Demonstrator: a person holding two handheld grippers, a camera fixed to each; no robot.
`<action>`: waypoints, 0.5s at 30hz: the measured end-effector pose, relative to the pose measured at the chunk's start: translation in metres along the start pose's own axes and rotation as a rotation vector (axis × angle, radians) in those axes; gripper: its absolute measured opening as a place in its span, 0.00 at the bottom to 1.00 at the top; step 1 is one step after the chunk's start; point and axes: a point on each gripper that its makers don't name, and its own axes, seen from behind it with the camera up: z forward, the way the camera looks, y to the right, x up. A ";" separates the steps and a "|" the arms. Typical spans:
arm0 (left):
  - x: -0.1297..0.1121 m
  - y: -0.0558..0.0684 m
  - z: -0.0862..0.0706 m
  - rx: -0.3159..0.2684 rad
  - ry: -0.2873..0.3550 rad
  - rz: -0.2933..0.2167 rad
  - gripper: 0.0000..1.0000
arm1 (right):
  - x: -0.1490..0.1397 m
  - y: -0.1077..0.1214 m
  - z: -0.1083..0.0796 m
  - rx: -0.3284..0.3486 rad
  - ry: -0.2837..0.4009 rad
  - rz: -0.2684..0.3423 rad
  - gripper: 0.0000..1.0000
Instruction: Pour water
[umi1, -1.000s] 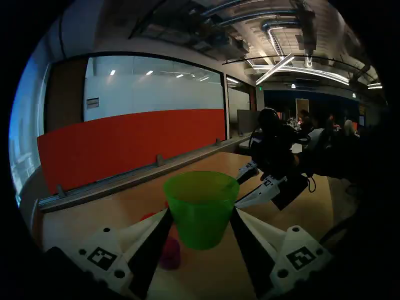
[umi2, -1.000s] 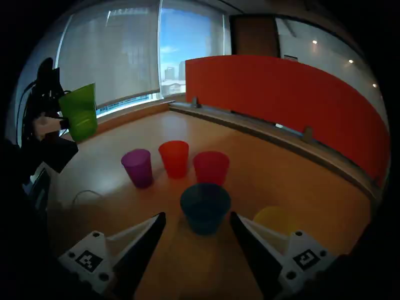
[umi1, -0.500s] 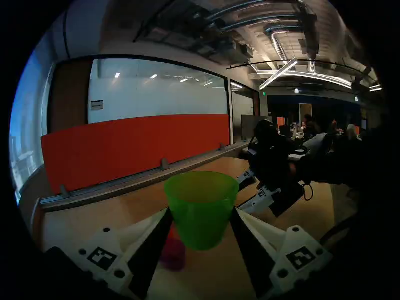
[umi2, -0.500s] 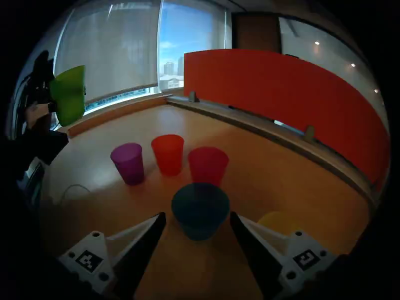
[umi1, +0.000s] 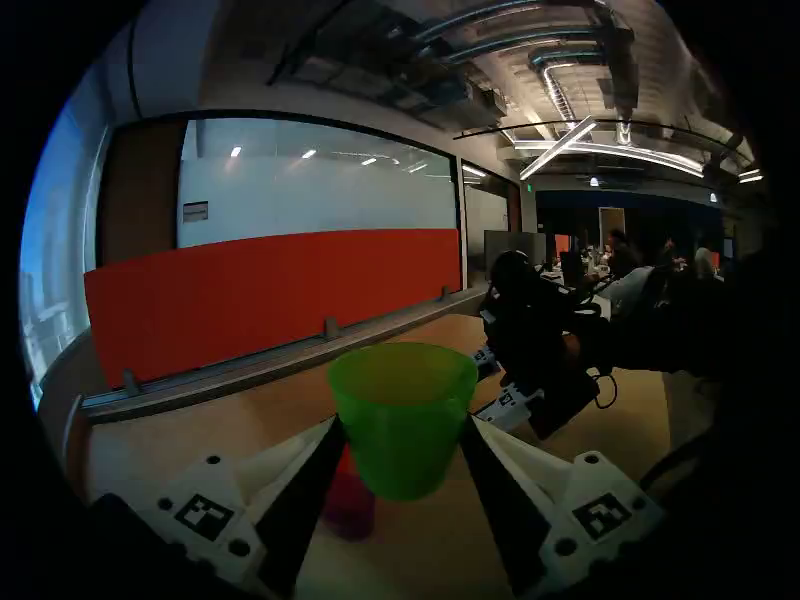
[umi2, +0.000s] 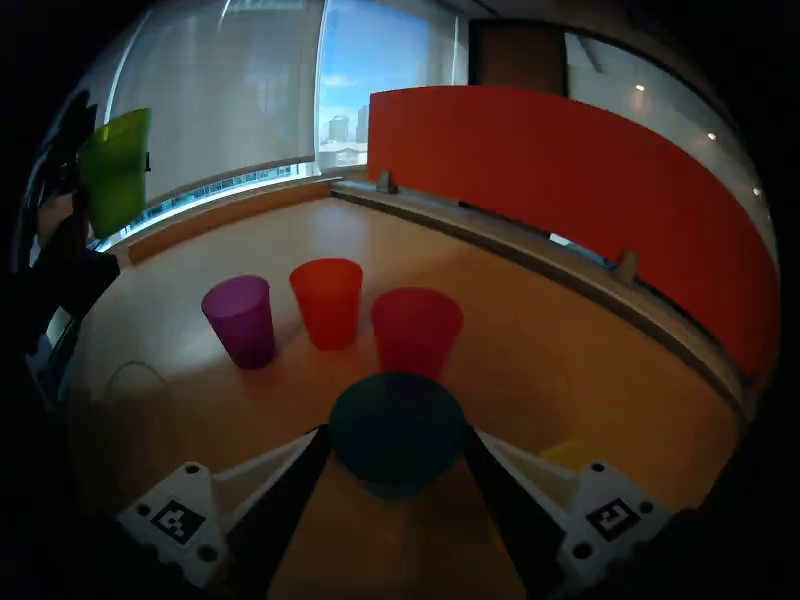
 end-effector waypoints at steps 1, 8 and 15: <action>0.000 0.000 0.000 0.001 0.001 0.000 0.80 | 0.000 0.000 0.001 -0.001 -0.001 -0.002 0.99; -0.001 -0.001 -0.002 0.000 0.000 -0.002 0.80 | -0.002 0.001 0.008 -0.005 -0.007 -0.019 0.99; -0.002 0.000 -0.002 0.000 -0.001 0.000 0.80 | -0.003 0.002 0.011 -0.009 0.003 -0.023 0.92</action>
